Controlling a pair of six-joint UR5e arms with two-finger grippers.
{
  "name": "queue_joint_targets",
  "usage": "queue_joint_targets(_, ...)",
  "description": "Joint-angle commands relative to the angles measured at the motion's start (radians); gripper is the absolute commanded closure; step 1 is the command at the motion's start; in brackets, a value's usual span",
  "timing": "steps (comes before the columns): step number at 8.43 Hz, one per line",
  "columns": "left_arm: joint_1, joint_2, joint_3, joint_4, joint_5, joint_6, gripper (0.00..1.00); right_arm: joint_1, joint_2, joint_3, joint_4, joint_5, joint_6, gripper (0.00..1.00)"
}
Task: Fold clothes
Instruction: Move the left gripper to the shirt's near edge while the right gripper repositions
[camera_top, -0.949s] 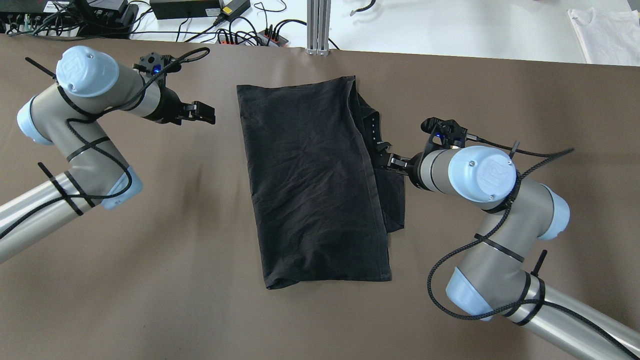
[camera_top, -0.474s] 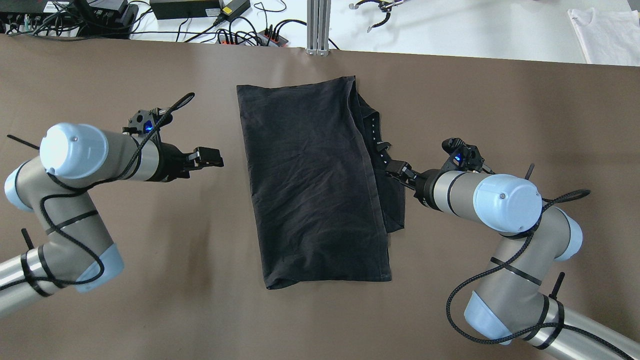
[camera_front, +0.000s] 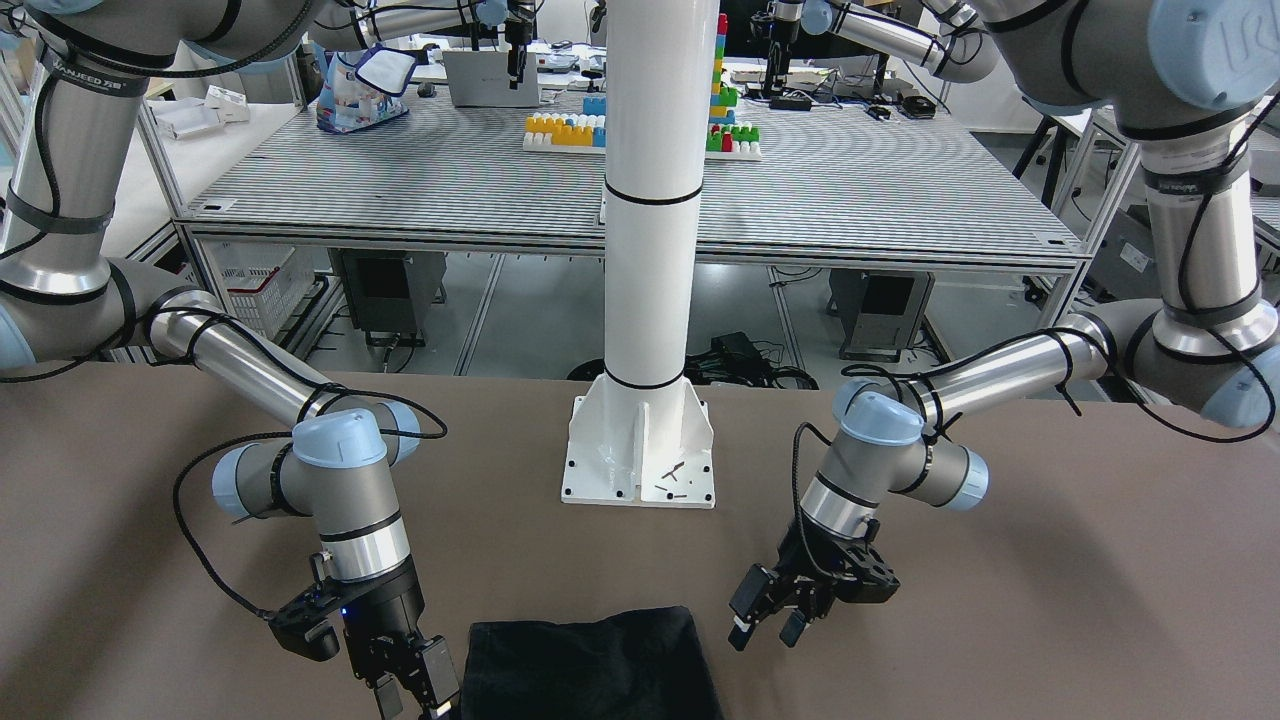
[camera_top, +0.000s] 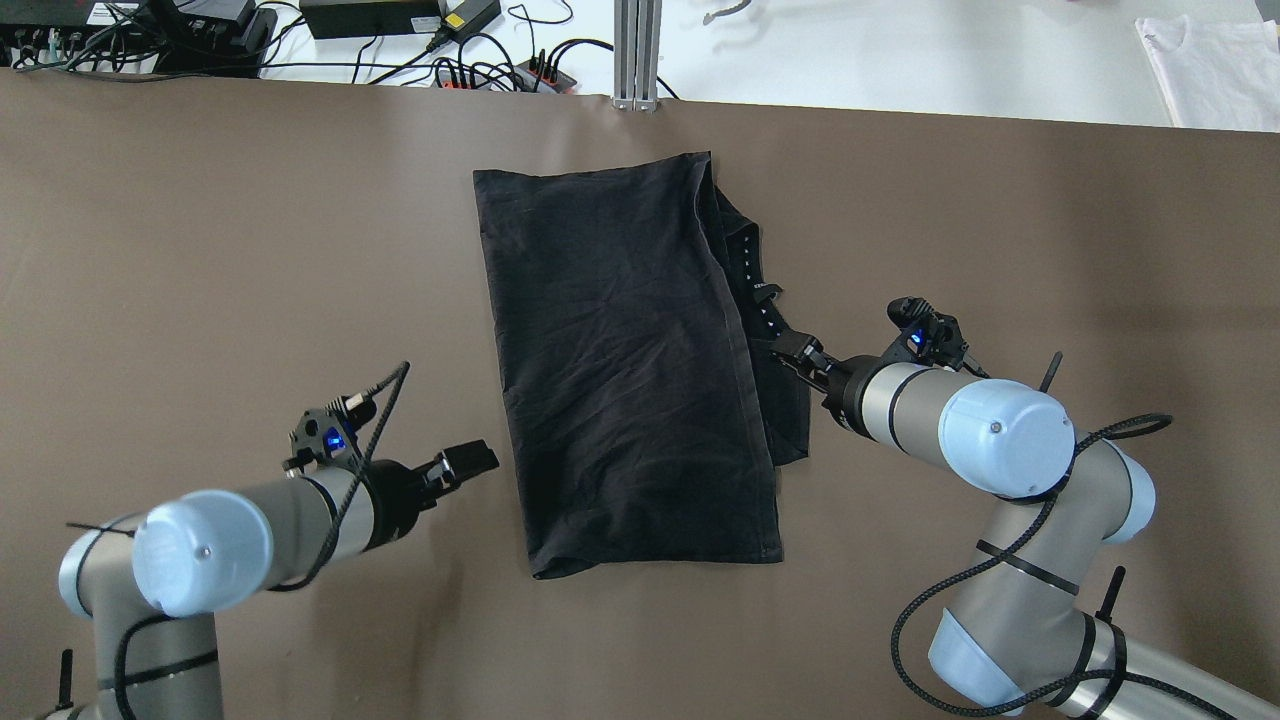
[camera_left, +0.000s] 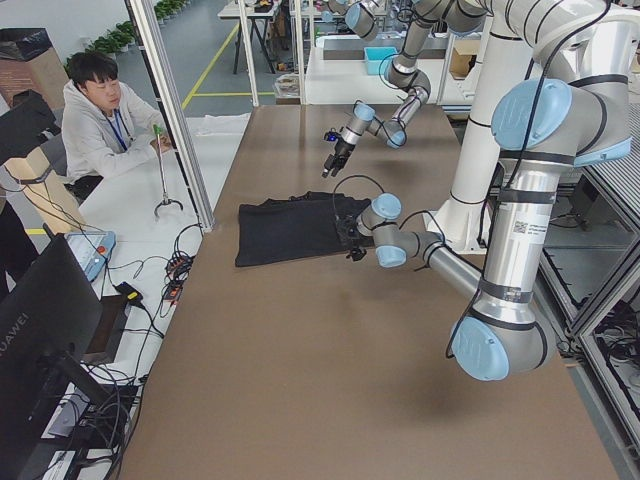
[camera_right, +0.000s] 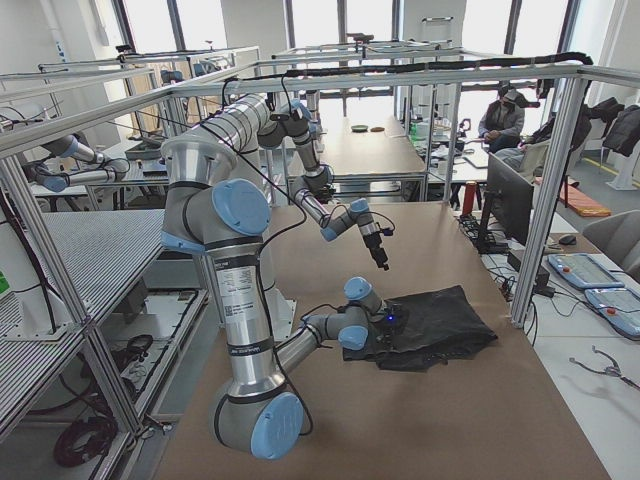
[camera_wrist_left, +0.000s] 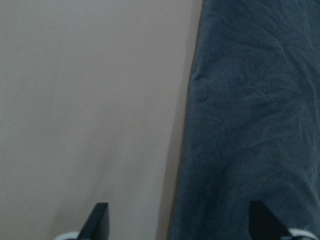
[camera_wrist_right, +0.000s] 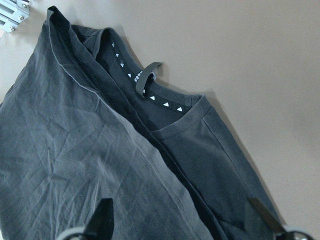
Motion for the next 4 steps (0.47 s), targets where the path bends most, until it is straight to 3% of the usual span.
queue_joint_targets(1,0.138,-0.050,0.040,0.007,0.124,-0.119,0.00,-0.008,-0.001,-0.001,0.005,-0.010,0.000,0.07)
queue_joint_targets(3,0.145,-0.162,0.153,0.007,0.135,-0.130,0.00,-0.011,-0.018,-0.004,0.053,-0.010,-0.006,0.07)
queue_joint_targets(4,0.145,-0.171,0.162,0.006,0.135,-0.131,0.00,-0.014,-0.020,-0.002,0.056,-0.011,-0.006,0.07)
